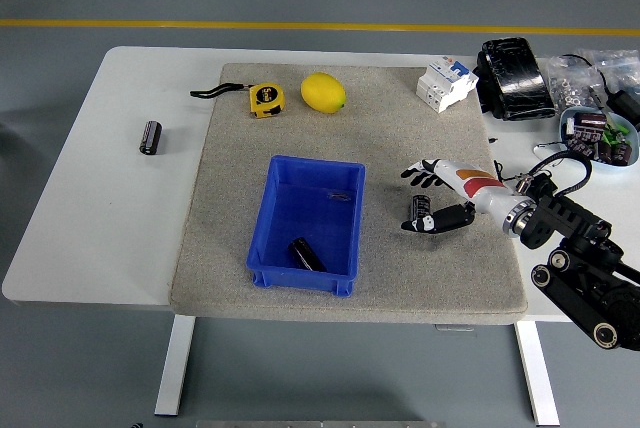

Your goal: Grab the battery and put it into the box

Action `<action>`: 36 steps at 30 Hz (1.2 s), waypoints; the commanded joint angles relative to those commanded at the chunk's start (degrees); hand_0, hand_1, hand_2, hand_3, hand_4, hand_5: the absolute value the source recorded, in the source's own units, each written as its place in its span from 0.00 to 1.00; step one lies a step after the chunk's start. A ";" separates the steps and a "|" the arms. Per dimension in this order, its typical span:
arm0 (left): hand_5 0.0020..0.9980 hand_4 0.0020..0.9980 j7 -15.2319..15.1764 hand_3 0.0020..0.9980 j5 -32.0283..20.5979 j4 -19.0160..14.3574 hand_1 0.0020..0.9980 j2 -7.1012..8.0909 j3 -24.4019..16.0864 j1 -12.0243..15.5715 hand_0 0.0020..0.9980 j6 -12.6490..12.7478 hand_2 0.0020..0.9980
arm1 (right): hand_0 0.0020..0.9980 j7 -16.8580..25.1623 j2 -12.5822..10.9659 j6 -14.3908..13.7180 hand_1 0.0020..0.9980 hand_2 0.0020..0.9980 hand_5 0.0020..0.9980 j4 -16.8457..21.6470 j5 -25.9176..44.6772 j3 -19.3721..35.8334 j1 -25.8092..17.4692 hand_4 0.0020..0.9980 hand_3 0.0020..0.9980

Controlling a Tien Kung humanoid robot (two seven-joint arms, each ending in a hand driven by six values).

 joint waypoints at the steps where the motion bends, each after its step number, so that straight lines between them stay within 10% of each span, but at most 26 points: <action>1: 0.84 0.74 0.04 0.78 0.15 0.00 0.63 0.00 -0.07 -0.01 0.68 -0.04 0.68 | 0.57 0.13 0.05 -0.36 0.57 0.58 0.33 -0.38 0.48 -0.35 -0.06 1.00 0.67; 12: 0.84 0.74 0.29 0.78 0.31 0.00 0.63 0.00 -0.06 0.16 0.68 -0.09 0.68 | 0.38 -0.21 0.20 -1.94 0.40 0.43 0.27 -2.97 1.02 -1.51 -0.64 0.93 0.46; 36: 0.85 0.74 0.42 0.78 0.38 0.00 0.63 0.19 0.50 0.06 0.68 -0.36 0.67 | 0.28 0.08 -0.82 -2.18 0.37 0.42 0.26 1.33 1.28 0.46 0.82 0.91 0.44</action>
